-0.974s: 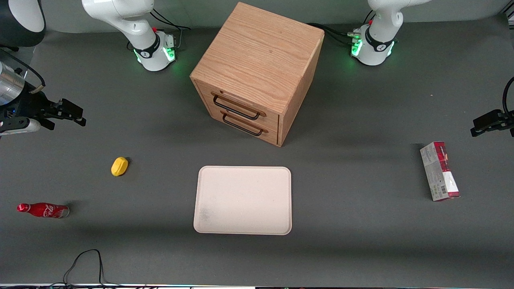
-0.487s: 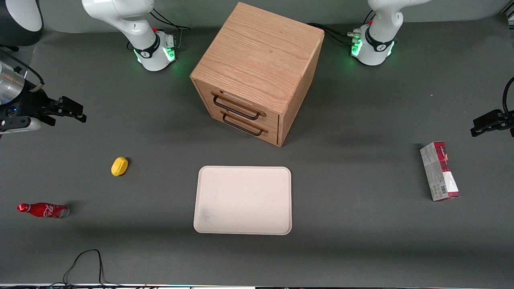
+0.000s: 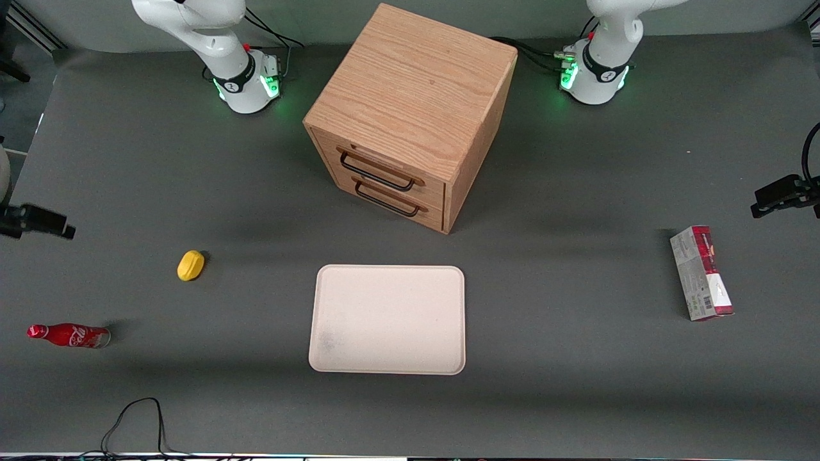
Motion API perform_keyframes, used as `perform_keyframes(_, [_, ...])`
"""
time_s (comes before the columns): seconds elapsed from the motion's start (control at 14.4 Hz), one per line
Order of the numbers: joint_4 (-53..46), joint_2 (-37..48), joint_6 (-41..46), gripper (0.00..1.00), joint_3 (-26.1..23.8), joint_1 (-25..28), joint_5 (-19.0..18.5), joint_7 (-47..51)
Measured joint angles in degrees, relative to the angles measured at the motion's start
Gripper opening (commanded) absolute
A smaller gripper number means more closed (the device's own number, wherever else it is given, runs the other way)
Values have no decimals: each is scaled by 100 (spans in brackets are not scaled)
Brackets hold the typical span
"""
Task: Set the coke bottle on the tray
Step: 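Move the right gripper toward the red Coca-Cola bottle lying on the table, then lower the open right gripper around the bottle's cap end and close it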
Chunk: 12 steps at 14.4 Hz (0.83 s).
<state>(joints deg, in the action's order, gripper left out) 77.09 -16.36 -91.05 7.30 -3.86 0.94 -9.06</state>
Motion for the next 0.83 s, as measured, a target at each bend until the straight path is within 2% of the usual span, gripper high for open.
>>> perform_keyframes(0.21, [-639,-918,-432,99,44,-428,-7,-713])
perform_keyframes(0.42, [-838,-1474,-1007,99,52,-787,-6,-1348])
perform_keyframes(0.7, [-881,-2123,-1955,99,43,-1045,1,-1566])
perform_keyframes(0.83, [-891,-2452,-2411,99,40,-1166,143,-1749])
